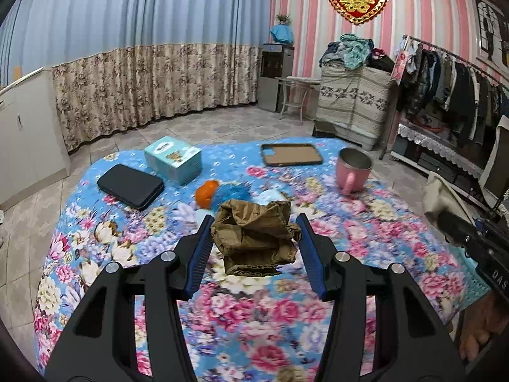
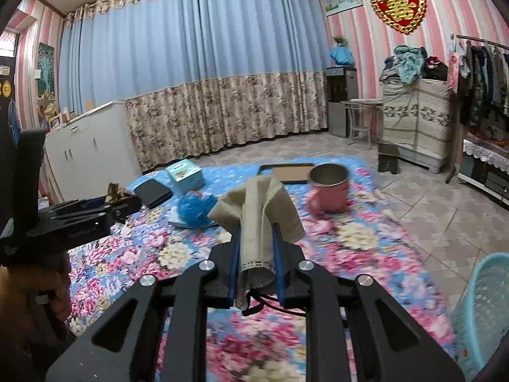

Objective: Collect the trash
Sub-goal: 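Lift and carry both cloths in both tools to the blue basket, then open both tools to drop the brown and beige cloths into the basket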

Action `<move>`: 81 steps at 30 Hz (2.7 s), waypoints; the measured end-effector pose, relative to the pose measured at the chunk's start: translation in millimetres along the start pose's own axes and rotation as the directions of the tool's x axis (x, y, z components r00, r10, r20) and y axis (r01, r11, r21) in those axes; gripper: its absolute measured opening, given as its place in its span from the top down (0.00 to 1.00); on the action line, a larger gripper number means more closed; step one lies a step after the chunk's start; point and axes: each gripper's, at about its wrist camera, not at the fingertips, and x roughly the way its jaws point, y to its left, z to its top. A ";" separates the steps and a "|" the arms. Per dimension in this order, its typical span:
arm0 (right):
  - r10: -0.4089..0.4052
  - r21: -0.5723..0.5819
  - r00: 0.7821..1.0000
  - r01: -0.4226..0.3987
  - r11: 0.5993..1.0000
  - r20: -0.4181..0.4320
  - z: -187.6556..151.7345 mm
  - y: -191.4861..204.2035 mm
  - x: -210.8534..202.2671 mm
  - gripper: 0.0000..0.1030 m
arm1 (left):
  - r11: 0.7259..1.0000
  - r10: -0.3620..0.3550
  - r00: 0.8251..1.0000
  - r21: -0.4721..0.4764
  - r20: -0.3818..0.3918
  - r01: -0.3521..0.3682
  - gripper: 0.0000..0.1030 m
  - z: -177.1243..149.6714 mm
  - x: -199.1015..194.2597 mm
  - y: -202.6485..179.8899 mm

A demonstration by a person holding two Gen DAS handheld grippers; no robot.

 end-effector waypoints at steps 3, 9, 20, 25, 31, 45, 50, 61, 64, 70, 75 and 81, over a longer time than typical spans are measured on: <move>-0.027 -0.001 1.000 0.027 1.000 0.014 3.7 -15.8 -15.6 0.82 | 1.000 -0.017 1.000 0.007 0.024 0.017 0.50 4.5 -10.1 -16.1; -0.075 0.005 0.997 0.075 0.997 0.027 3.6 -46.0 -43.6 0.82 | 0.997 -0.080 0.996 0.019 0.027 0.079 0.50 2.4 -18.5 -57.5; -0.211 0.049 0.977 0.209 0.977 0.041 -3.0 -117.7 -97.3 0.82 | 0.981 -0.179 0.984 0.077 0.016 0.177 0.50 -0.2 -20.9 -136.7; -0.278 0.078 0.960 0.274 0.959 0.045 -8.2 -153.5 -123.9 0.82 | 0.964 -0.243 0.970 0.111 -0.004 0.242 0.50 -0.6 -11.8 -185.8; -0.347 0.116 0.938 0.342 0.933 0.026 -18.1 -198.7 -153.0 0.82 | 0.925 -0.337 0.941 0.170 -0.038 0.339 0.50 -6.3 -1.4 -268.0; -0.454 0.164 0.891 0.451 0.877 -0.020 -34.0 -275.6 -185.0 0.82 | 0.867 -0.441 0.894 0.218 -0.082 0.448 0.50 -17.4 16.5 -375.7; -0.456 0.178 0.889 0.456 0.872 -0.044 -42.2 -284.9 -182.1 0.82 | 0.853 -0.466 0.880 0.216 -0.093 0.474 0.50 -23.2 23.1 -393.0; -0.467 0.200 0.881 0.473 0.858 -0.082 -53.1 -295.5 -175.6 0.82 | 0.855 -0.463 0.876 0.192 -0.136 0.481 0.49 -38.7 50.5 -417.4; -0.474 0.210 0.876 0.481 0.851 -0.086 -53.2 -299.8 -177.2 0.79 | 0.852 -0.468 0.872 0.191 -0.142 0.488 0.48 -41.6 53.6 -421.2; -0.480 0.251 0.873 0.485 0.838 -0.082 -51.7 -306.6 -179.9 0.64 | 0.844 -0.479 0.866 0.198 -0.144 0.499 0.33 -42.5 54.6 -427.1; -0.479 0.251 0.874 0.483 0.839 -0.082 -52.2 -305.8 -179.9 0.63 | 0.847 -0.487 0.863 0.169 -0.136 0.505 0.24 -38.6 54.4 -422.9; -0.473 0.248 0.878 0.476 0.844 -0.076 -48.5 -303.2 -179.7 0.63 | 0.844 -0.493 0.861 0.169 -0.127 0.509 0.22 -35.4 50.6 -418.5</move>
